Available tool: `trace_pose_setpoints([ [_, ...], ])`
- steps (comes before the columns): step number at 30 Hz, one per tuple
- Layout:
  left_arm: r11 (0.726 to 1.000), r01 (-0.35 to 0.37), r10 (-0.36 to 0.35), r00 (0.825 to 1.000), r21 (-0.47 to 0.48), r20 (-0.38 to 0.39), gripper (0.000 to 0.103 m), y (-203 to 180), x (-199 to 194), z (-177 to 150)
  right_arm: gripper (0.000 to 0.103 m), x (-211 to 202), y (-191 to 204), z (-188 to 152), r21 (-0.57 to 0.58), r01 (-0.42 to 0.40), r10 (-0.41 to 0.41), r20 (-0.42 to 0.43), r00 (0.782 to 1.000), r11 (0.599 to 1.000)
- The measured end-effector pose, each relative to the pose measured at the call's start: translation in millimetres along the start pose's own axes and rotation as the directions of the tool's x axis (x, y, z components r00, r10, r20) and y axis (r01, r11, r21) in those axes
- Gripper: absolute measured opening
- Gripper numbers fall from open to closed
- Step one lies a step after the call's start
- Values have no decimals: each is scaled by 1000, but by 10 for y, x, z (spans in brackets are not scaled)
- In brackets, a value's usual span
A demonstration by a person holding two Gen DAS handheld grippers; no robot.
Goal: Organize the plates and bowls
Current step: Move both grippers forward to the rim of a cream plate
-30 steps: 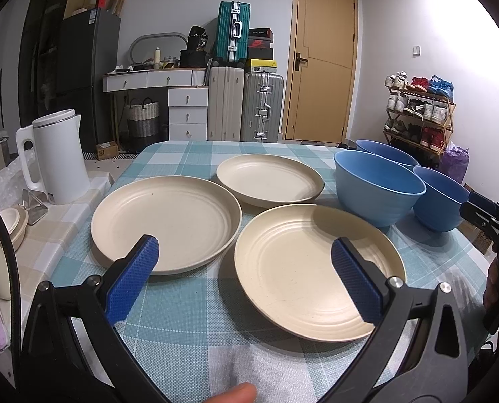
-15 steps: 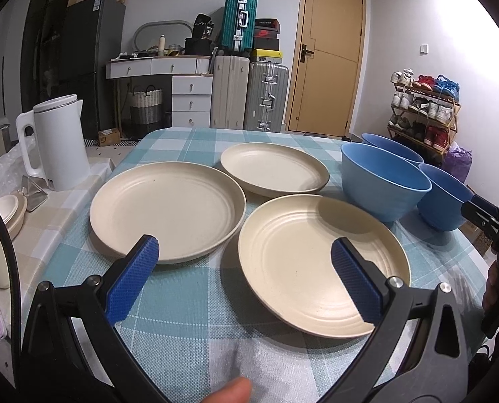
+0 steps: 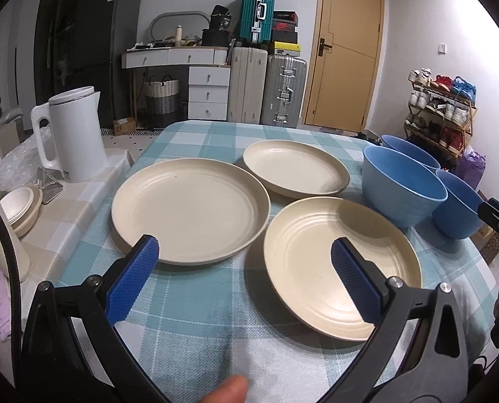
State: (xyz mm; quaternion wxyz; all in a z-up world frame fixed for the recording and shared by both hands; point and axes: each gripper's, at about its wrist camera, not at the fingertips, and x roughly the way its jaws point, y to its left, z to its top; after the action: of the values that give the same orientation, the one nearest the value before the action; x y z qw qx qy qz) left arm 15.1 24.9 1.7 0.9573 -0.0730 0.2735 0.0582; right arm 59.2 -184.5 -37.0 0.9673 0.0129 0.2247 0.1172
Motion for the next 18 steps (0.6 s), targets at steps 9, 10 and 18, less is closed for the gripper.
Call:
trace_pose_setpoints([
  [9, 997, -32, 30, 999, -66, -27, 102, 234, -67, 147, 103, 54, 302, 222, -40, -38, 36, -35, 999, 999],
  [10, 997, -38, 36, 999, -71, -27, 102, 264, -70, 162, 103, 69, 349, 253, -47, -48, 46, -40, 998, 998],
  [18, 991, -91, 90, 996, -98, -20, 102, 524, -112, 323, 103, 204, 693, 417, -91, -107, 101, -72, 992, 990],
])
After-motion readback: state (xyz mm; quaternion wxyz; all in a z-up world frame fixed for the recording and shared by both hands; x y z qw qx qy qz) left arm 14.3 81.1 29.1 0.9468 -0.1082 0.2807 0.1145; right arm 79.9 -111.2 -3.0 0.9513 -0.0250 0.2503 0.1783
